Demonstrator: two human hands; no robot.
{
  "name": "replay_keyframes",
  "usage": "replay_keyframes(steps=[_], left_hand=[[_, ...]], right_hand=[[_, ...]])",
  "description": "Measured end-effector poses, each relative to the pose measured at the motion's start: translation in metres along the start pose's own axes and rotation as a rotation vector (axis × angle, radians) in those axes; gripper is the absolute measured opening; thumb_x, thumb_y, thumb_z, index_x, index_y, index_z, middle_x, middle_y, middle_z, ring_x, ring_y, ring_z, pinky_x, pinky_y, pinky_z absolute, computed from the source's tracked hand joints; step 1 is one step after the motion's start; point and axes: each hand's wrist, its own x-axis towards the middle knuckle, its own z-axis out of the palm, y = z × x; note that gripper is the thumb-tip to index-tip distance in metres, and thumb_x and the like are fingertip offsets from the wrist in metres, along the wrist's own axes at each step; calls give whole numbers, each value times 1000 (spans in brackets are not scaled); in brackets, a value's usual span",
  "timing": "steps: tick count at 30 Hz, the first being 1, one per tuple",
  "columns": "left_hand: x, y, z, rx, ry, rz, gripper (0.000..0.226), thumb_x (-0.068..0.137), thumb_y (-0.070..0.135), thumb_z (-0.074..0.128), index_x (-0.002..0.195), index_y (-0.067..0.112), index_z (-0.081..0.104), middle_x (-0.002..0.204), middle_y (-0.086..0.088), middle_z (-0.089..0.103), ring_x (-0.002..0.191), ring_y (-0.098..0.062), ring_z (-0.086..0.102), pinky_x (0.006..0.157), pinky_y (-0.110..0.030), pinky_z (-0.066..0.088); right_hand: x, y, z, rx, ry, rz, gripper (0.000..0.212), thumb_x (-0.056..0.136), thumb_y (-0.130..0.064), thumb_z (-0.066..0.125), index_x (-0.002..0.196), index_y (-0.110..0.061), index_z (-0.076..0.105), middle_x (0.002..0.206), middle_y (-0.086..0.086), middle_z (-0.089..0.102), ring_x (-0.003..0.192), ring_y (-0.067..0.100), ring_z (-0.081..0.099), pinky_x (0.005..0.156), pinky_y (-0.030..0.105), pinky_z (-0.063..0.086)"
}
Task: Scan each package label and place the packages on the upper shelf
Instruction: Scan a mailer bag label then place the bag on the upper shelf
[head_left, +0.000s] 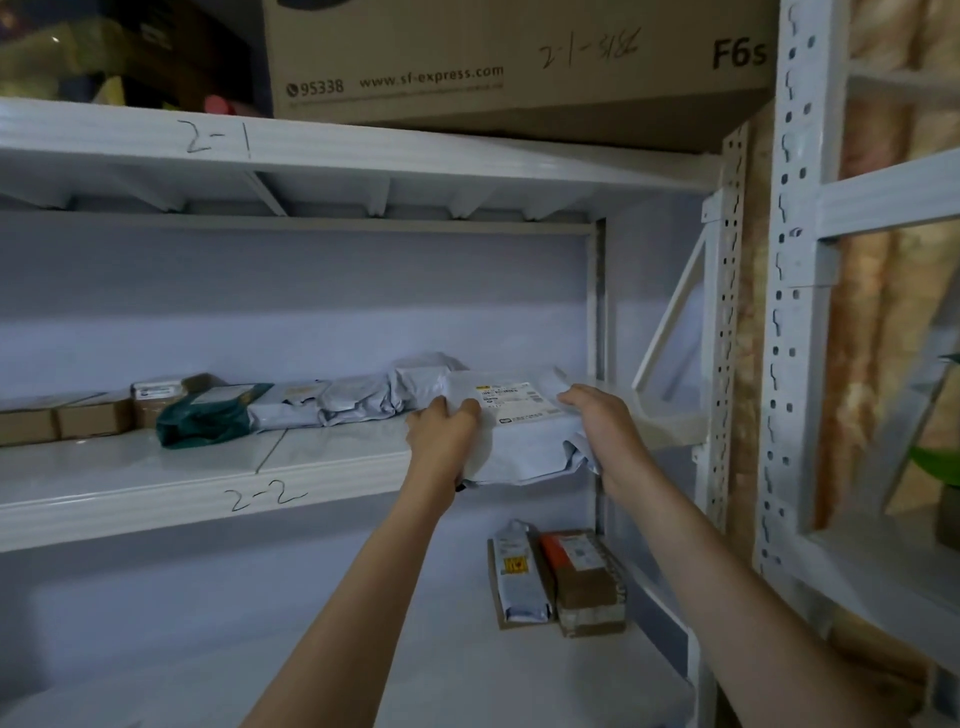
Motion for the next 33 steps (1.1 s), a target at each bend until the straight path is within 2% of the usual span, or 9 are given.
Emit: replay_keyframes(steps=[2, 4, 12, 14, 18, 23, 27, 30, 33], left_hand=[[22, -2, 9, 32, -6, 25, 46, 87, 38, 50, 125, 12, 55, 133, -17, 47, 120, -39, 50, 93, -53, 52], [43, -3, 18, 14, -43, 43, 44, 89, 35, 50, 125, 12, 54, 130, -17, 50, 114, -37, 54, 77, -40, 54], [122, -10, 48, 78, -232, 106, 68, 92, 31, 55, 153, 16, 27, 131, -3, 42, 79, -11, 54, 39, -20, 49], [138, -14, 52, 140, -277, 127, 70, 92, 33, 58, 152, 13, 27, 136, -5, 44, 78, -6, 53, 44, -15, 50], [160, -26, 57, 265, -347, 124, 79, 89, 36, 65, 152, 8, 26, 150, -6, 40, 124, -22, 51, 98, -31, 49], [174, -29, 62, 498, -312, 97, 78, 87, 37, 66, 147, 5, 31, 146, -10, 44, 126, -26, 49, 92, -27, 43], [180, -24, 63, 704, -247, 130, 60, 90, 34, 61, 139, 2, 43, 136, -12, 55, 121, -30, 55, 101, -37, 47], [187, -20, 54, 798, -261, 89, 56, 89, 41, 64, 127, 3, 52, 116, -11, 63, 104, -28, 62, 81, -31, 49], [197, -19, 48, 835, -216, 88, 31, 84, 34, 70, 83, 9, 53, 70, -1, 59, 63, -16, 58, 54, -25, 44]], right_hand=[[24, 4, 1, -17, 14, 18, 14, 92, -23, 57, 84, -13, 65, 87, 11, 65, 67, 25, 59, 50, 23, 41], [48, 8, 3, -43, 39, 42, 15, 92, -24, 58, 81, -14, 64, 82, 10, 63, 58, 21, 55, 41, 16, 36], [141, 30, 12, -134, 77, 62, 13, 89, -21, 58, 84, -9, 61, 69, 9, 60, 56, 23, 52, 49, 24, 32], [159, 39, 12, -158, 84, 80, 15, 90, -21, 58, 83, -8, 60, 66, 10, 58, 54, 22, 49, 45, 23, 30], [190, 54, 13, -189, 78, 152, 15, 90, -21, 61, 84, -8, 65, 73, 9, 65, 59, 24, 57, 51, 24, 39], [221, 67, 19, -367, -78, 219, 32, 92, -23, 61, 115, -2, 63, 90, 16, 68, 71, 30, 66, 67, 34, 49], [236, 59, 18, -680, -294, 139, 48, 96, -32, 60, 132, -1, 55, 124, 18, 64, 107, 33, 66, 99, 41, 52], [242, 42, 9, -916, -425, 123, 54, 89, -46, 69, 126, -8, 58, 115, 10, 66, 93, 23, 64, 78, 28, 51], [244, 31, 8, -1136, -528, 112, 53, 82, -44, 79, 118, -12, 60, 118, 10, 67, 89, 21, 60, 73, 29, 45]])
